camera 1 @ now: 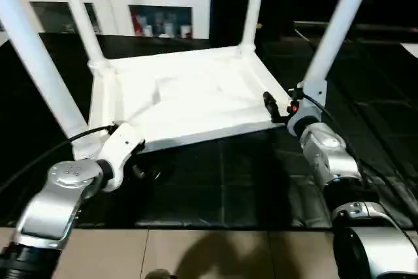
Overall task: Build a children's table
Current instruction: Rotate table base
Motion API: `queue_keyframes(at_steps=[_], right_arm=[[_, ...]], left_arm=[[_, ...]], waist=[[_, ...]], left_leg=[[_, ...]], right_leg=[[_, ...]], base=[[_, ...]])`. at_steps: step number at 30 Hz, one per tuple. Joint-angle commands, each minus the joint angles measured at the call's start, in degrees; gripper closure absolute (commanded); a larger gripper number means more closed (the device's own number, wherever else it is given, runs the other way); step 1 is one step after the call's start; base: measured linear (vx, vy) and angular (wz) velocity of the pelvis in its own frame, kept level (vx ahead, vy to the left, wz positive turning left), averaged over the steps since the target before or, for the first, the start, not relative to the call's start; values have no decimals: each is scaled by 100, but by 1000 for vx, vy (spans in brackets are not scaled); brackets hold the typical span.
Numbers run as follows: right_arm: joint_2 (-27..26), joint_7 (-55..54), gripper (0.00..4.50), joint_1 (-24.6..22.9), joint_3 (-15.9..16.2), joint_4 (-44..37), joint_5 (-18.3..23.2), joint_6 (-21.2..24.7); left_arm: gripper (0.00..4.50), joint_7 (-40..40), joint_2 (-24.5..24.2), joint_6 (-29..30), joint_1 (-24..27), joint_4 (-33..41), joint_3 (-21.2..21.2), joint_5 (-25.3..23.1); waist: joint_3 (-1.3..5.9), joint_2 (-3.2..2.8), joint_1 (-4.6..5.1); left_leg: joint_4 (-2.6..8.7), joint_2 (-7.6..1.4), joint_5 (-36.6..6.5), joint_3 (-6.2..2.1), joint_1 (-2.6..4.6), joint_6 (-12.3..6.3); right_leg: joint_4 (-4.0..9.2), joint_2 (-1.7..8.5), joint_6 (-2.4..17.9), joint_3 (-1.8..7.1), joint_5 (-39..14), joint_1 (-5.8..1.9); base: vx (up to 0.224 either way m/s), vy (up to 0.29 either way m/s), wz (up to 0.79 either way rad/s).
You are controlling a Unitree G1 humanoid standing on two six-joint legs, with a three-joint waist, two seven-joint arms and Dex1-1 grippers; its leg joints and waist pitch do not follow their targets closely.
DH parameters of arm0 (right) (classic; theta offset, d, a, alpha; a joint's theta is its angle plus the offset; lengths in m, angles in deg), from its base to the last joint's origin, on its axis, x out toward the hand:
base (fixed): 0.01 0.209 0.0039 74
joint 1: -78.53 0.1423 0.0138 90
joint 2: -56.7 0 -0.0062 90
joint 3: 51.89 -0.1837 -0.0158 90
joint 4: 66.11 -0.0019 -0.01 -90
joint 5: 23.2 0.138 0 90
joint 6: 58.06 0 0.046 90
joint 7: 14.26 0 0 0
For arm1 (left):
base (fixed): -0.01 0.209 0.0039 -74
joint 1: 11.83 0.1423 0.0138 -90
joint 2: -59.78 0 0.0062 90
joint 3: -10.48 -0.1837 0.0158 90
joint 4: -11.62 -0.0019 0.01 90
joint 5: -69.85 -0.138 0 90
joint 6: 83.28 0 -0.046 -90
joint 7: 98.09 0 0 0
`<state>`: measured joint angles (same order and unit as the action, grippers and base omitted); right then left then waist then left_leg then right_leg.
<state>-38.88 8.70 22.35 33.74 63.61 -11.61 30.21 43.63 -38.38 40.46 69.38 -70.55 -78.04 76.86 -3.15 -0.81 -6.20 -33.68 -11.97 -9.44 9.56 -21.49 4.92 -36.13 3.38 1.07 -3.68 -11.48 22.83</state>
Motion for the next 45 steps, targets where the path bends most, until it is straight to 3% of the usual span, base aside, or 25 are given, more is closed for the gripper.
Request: queue_keyframes(at_steps=[1,4,6,8,9,10,13,20,23,26,30,31,37,38,39,45], right_arm=[[-33,501,0,-445,381,-746,58,273],[5,726,0,-911,625,-1375,188,420],[20,801,0,-1065,698,-1586,265,470],[67,1108,0,-1588,923,-2315,488,701],[67,1108,0,-1588,923,-2315,488,701],[103,1364,0,-2013,1086,-2912,616,928],[132,1510,0,-2261,1174,-3266,666,1116],[314,1935,0,-2655,1499,-3798,881,1429],[463,2210,0,-2752,1643,-3992,948,1566],[470,2216,0,-2760,1651,-4065,877,1610],[369,1981,0,-2646,1574,-3961,800,1646],[342,1887,0,-2608,1557,-3927,781,1648],[257,1722,0,-2491,1534,-3738,641,1614],[249,1714,0,-2483,1531,-3726,637,1613],[229,1699,0,-2472,1528,-3717,636,1617],[146,1576,0,-2446,1585,-3649,572,1596]], left_arm=[[4,260,322,-303,270,306,364,359],[4,433,495,-520,594,456,520,478],[4,502,528,-647,705,477,550,480],[4,576,648,-1236,1073,546,726,474],[4,576,648,-1236,1073,546,726,474],[4,599,833,-1633,1397,619,963,546],[4,641,961,-1900,1634,647,1118,660],[4,880,1305,-2784,2235,607,1528,825],[4,983,1450,-3083,2571,651,1623,777],[4,1056,1640,-3214,2846,659,1748,856],[4,1424,1751,-3387,2707,417,2022,967],[4,1573,1685,-3351,2521,340,2141,1007],[4,1654,1281,-3091,1903,120,2311,1100],[4,1634,1230,-3071,1845,89,2299,1097],[4,1579,1129,-3000,1710,10,2260,1097],[4,1349,651,-2746,1111,-565,2061,989]], waist=[[396,-78,12],[388,-67,52],[342,-66,60],[322,-60,78],[318,-59,73],[330,-59,73],[317,-11,90],[287,-40,92],[287,14,98],[272,10,95],[263,18,97],[266,34,93],[272,0,113],[285,-2,118],[289,-44,112],[342,-64,108]], left_leg=[[338,-70,-1218,-20,16,-68],[363,-72,-1429,-19,43,-115],[394,-88,-1601,-31,33,-121],[413,-97,-1826,-33,58,-105],[417,-93,-1844,-39,56,-112],[422,-101,-1799,-47,47,-104],[435,-105,-1872,-38,41,-113],[456,-115,-2078,-60,40,-87],[453,-120,-2114,-62,29,-112],[464,-125,-2156,-61,29,-103],[470,-122,-2316,-71,67,-37],[469,-115,-2373,-70,89,-22],[503,-112,-2551,-118,123,102],[503,-119,-2489,-115,121,102],[505,-123,-2457,-120,120,109],[474,-104,-1998,-91,108,100]], right_leg=[[427,347,1120,241,-373,-333],[476,340,1065,237,-849,-286],[525,343,918,245,-1212,-280],[583,345,723,255,-1690,-240],[605,344,675,255,-1759,-243],[600,338,654,265,-1670,-245],[607,338,649,272,-1710,-220],[669,347,453,280,-2086,-206],[673,342,433,276,-2049,-210],[694,357,340,283,-2307,-190],[722,348,300,278,-2432,-155],[734,340,280,271,-2472,-146],[698,356,327,260,-2393,-170],[682,356,371,268,-2219,-178],[666,358,402,275,-2107,-180],[564,344,671,281,-1128,-243]], base=[[0,0,0],[0,0,0],[0,0,0],[0,0,0],[0,0,0],[0,0,0],[0,0,0],[0,0,0],[0,0,0],[0,0,0],[0,0,0],[0,0,0],[0,0,0],[0,0,0],[0,0,0],[0,0,0]])
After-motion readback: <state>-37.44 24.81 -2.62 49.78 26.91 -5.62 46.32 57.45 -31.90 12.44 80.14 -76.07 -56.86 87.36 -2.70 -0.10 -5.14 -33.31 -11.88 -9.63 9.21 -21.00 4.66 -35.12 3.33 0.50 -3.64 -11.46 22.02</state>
